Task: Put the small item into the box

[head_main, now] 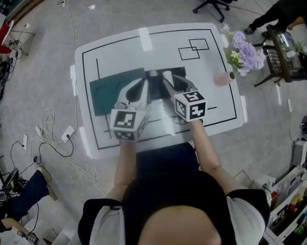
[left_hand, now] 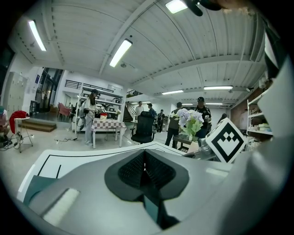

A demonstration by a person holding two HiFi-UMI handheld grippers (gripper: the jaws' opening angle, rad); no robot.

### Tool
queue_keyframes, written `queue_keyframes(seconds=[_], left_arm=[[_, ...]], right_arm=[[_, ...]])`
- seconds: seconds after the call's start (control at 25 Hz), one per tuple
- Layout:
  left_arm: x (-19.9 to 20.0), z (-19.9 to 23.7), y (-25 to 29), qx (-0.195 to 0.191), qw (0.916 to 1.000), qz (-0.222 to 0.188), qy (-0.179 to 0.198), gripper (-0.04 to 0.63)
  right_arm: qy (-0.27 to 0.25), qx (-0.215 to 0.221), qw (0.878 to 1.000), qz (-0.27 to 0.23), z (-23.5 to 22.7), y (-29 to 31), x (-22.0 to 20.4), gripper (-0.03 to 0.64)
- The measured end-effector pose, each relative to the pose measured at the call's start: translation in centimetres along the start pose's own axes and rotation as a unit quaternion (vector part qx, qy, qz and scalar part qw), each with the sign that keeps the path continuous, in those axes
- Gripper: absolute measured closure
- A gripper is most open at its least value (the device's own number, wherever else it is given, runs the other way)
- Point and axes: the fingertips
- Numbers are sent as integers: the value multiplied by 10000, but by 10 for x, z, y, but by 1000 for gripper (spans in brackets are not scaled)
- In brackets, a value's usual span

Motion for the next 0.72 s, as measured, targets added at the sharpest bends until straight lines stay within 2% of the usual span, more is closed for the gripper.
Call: queue_keyframes(seconds=[0.72], left_arm=[[-2, 2, 5, 35, 10000, 4, 8, 584]], right_arm=[[-549, 617, 9918, 980, 7, 36, -19, 492]])
Point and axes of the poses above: the fingertips, and each gripper's own axes: y forward along the fingers, z to its left, x out of its top, and after that the axes turned 15 degrees about -y, right-handed
